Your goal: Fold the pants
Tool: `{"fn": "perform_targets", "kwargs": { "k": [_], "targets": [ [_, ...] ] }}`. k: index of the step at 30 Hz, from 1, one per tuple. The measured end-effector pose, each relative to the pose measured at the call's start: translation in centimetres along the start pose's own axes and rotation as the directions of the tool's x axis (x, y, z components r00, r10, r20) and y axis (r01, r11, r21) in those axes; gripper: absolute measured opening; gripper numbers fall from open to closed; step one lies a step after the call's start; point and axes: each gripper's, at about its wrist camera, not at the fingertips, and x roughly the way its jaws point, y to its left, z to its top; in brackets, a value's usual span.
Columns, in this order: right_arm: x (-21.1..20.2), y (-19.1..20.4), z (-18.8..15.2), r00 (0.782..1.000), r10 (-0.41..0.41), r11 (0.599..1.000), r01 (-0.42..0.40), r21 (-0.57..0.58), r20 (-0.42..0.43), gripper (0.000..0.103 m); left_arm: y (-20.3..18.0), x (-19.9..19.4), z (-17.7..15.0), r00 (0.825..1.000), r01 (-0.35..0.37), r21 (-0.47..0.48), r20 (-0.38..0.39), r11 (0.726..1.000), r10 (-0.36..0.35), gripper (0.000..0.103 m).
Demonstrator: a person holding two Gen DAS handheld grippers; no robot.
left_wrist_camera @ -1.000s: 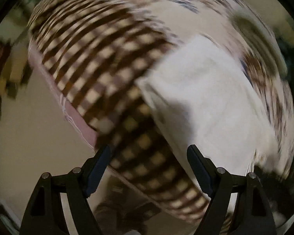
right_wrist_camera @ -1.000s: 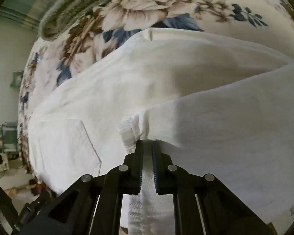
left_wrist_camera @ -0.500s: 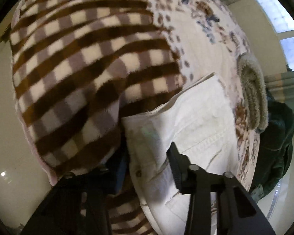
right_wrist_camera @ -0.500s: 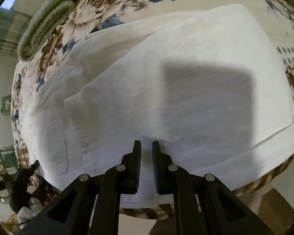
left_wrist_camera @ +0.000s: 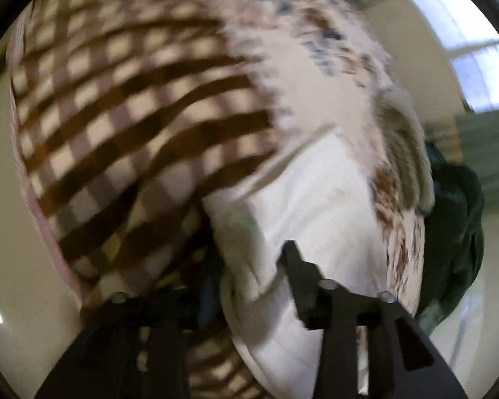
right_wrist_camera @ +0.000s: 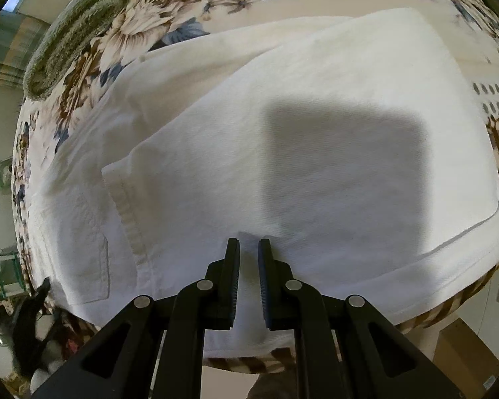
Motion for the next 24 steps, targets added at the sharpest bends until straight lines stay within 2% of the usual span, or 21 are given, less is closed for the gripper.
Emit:
{"fn": "perform_targets", "kwargs": {
  "k": [3, 6, 7, 8, 9, 11, 13, 15, 16, 19, 21, 24],
  "targets": [
    [0.0, -0.1, -0.1, 1.000, 0.006, 1.000, -0.006, -0.001, 0.001, 0.013, 1.1, 2.1, 1.2, 0.997, 0.078, -0.063, -0.017, 0.995, -0.079, 0.053],
    [0.0, -0.1, -0.2, 1.000, 0.009, 1.000, -0.009, 0.001, 0.005, 0.013, -0.1, 2.4, 1.3, 0.999, 0.048, -0.026, 0.001, 0.999, -0.048, 0.054],
    [0.0, -0.1, -0.2, 1.000, 0.008, 1.000, -0.008, 0.002, 0.007, 0.013, -0.7, 2.0, 1.1, 0.999, 0.047, -0.007, 0.022, 0.999, -0.047, 0.050],
    [-0.1, 0.0, -0.3, 1.000, 0.007, 1.000, -0.007, 0.004, 0.009, 0.013, -1.3, 1.3, 0.9, 0.998, 0.044, 0.017, 0.043, 0.999, -0.045, 0.032],
    [-0.1, 0.0, -0.3, 1.000, 0.007, 1.000, -0.007, 0.004, 0.009, 0.013, -2.1, 0.3, 0.5, 0.996, 0.050, 0.055, 0.068, 0.997, -0.054, 0.024],
    [-0.1, 0.0, -0.4, 1.000, 0.009, 1.000, -0.009, 0.003, 0.009, 0.013, -3.9, -2.1, -0.5, 0.989, 0.071, 0.146, 0.119, 0.987, -0.089, 0.019],
    [-0.2, -0.1, -0.4, 1.000, 0.011, 1.000, -0.011, -0.002, 0.009, 0.013, -6.0, -3.8, -1.5, 0.984, 0.072, 0.223, 0.140, 0.972, -0.105, 0.018],
    [-0.2, -0.2, -0.3, 1.000, 0.015, 1.000, -0.015, -0.003, 0.008, 0.013, -7.2, -4.3, -1.9, 0.980, 0.110, 0.255, 0.131, 0.961, -0.148, 0.019],
    [-0.2, -0.2, -0.3, 1.000, 0.017, 1.000, -0.017, 0.000, 0.007, 0.013, -7.3, -4.0, -1.7, 0.980, 0.109, 0.259, 0.131, 0.960, -0.146, 0.019],
    [-0.2, -0.2, -0.2, 1.000, 0.024, 1.000, -0.024, 0.011, -0.001, 0.013, -6.1, -1.0, 0.2, 0.987, 0.106, 0.204, 0.099, 0.973, -0.128, 0.029],
    [-0.2, -0.3, -0.1, 0.999, 0.032, 0.999, -0.032, 0.019, -0.009, 0.013, -4.4, 1.6, 1.5, 0.994, 0.084, 0.142, 0.059, 0.986, -0.093, 0.044],
    [-0.3, -0.7, -0.1, 0.998, 0.051, 0.998, -0.051, 0.030, -0.024, 0.013, -2.5, 4.1, 2.9, 0.994, 0.105, 0.065, 0.013, 0.992, -0.106, 0.050]
  ]
}}
